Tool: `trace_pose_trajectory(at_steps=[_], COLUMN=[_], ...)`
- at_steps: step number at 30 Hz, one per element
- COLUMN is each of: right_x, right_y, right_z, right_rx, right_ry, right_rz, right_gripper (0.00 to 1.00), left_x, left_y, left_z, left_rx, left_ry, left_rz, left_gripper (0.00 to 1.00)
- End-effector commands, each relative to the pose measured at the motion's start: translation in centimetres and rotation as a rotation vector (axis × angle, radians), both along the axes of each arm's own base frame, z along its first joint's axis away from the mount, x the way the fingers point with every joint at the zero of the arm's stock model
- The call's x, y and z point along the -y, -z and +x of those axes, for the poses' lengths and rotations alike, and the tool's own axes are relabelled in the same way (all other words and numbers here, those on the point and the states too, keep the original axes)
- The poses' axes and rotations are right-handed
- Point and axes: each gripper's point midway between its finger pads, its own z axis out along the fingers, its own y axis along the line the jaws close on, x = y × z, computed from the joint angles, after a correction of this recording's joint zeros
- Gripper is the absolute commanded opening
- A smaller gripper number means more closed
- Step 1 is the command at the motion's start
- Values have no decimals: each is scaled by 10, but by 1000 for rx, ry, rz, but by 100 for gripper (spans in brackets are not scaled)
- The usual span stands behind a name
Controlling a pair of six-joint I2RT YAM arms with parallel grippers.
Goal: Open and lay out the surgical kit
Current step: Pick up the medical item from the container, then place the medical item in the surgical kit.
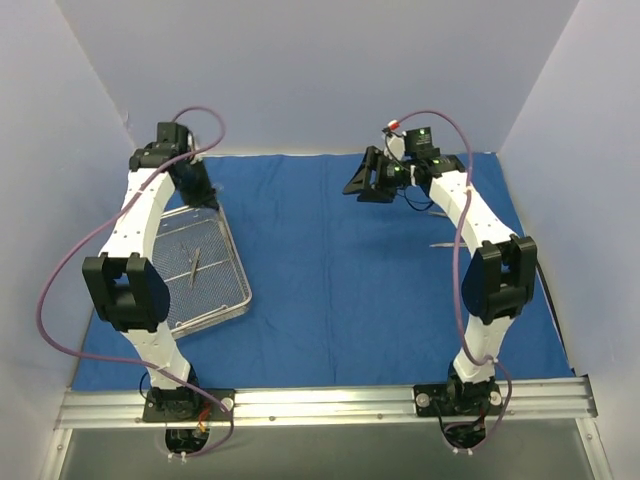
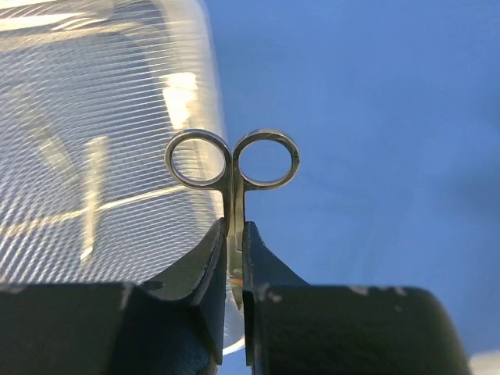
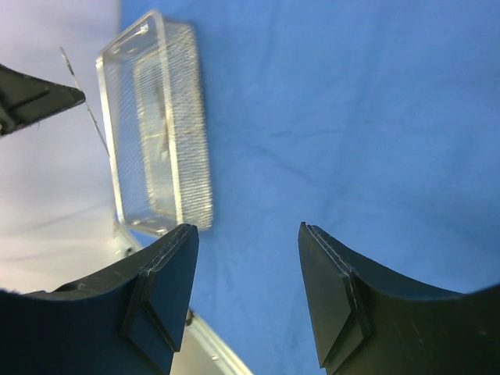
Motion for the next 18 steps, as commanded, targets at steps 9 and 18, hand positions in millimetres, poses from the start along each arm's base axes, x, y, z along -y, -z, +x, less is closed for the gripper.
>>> trace_pose_trajectory(at_steps=[9, 18], right_x=[-87, -92], right_y=[-49, -42], right_z=[-17, -34], right_rx=[65, 37], right_ry=[-219, -242], right_rz=[163, 148], right_gripper=[53, 53], left_x=[176, 218], left_y=[-47, -46], left_z=[-38, -55], left_rx=[213, 207], left_ry=[637, 723], left_rz=[-101, -119], left_gripper=[2, 2])
